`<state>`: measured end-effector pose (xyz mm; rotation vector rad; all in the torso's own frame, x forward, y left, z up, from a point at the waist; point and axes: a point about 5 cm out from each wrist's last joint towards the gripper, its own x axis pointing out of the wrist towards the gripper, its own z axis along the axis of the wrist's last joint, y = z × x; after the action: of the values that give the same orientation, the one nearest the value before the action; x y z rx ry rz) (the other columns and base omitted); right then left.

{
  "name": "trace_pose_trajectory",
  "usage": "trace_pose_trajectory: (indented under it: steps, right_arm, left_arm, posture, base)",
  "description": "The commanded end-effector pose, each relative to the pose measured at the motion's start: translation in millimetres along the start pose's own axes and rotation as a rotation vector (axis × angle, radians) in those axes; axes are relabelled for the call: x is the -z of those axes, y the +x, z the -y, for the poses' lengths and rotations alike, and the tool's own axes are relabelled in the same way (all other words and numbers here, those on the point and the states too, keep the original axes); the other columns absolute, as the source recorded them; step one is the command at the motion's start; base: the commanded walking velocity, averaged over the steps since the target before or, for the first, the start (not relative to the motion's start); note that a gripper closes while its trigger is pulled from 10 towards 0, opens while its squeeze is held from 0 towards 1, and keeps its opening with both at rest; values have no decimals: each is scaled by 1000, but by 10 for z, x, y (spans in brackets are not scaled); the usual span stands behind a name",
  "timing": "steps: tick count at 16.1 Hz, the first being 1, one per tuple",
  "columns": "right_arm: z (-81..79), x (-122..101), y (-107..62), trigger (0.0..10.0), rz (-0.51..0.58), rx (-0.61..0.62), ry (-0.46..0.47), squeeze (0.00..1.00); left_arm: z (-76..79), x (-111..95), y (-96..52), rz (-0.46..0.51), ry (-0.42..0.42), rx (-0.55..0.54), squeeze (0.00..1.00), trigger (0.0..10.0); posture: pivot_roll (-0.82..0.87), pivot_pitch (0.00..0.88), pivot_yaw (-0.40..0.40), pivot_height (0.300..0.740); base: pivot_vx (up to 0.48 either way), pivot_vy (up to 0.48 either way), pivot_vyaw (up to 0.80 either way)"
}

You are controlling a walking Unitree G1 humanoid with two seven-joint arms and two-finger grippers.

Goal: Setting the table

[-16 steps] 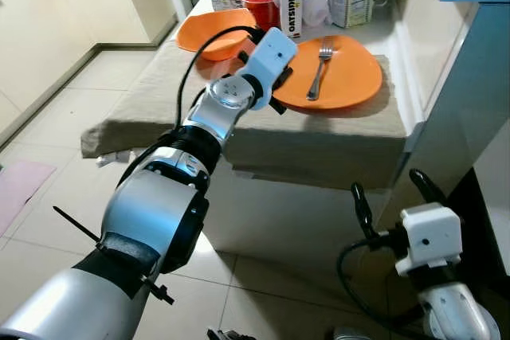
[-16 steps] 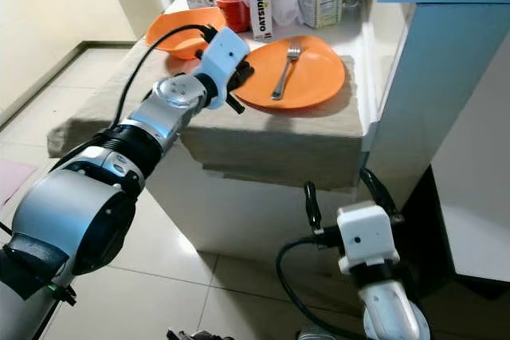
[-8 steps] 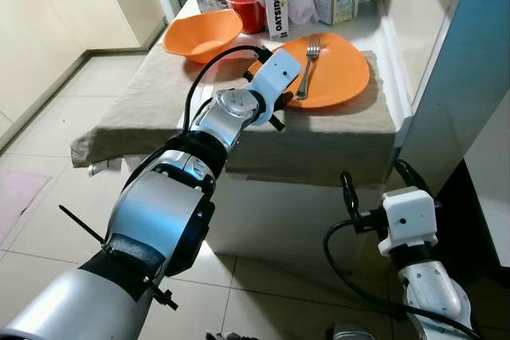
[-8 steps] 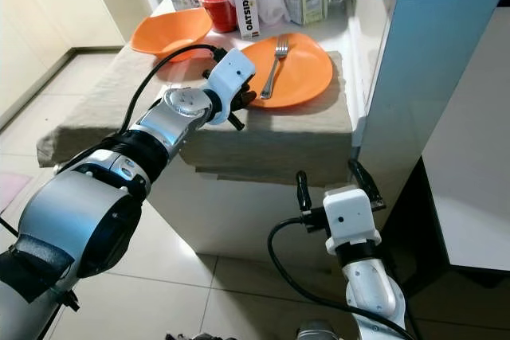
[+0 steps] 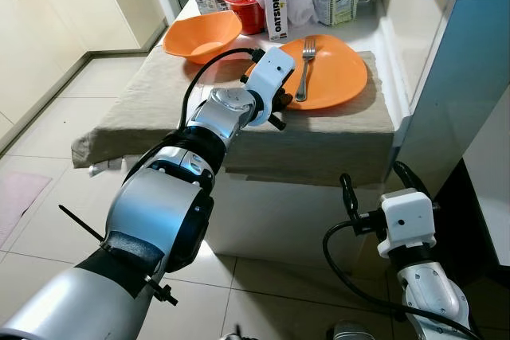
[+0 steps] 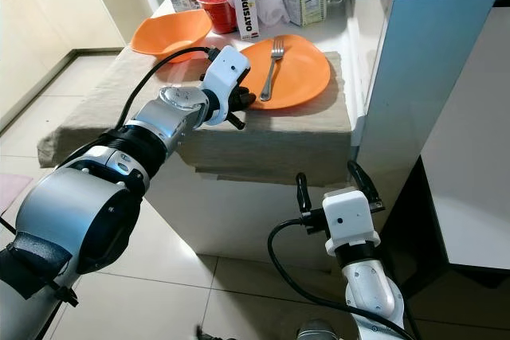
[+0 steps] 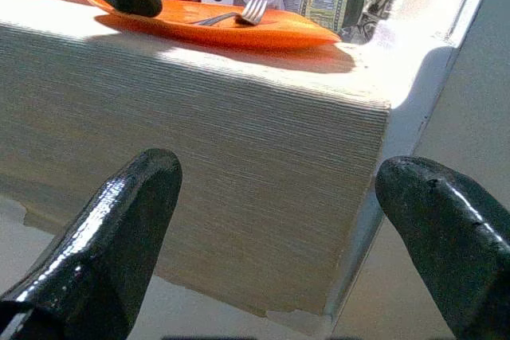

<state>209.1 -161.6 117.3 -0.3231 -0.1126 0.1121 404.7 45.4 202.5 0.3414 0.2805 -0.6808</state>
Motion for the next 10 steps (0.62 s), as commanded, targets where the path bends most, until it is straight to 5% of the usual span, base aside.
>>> trace_pose_trajectory:
  steps: [1, 10]
  right_arm:
    - [-34, 2, 5, 10000, 7, -11, -3, 0]
    - [-41, 44, 42, 10000, 3, -31, -4, 0]
  left_arm:
    - [-32, 87, -21, -56, 3, 16, 0, 10000]
    - [-47, 27, -46, -21, 9, 60, 0, 10000]
  posture:
    - [-298, 45, 194, 735]
    - [-268, 34, 171, 735]
  base:
    - [0, 0, 0]
    - [0, 0, 0]
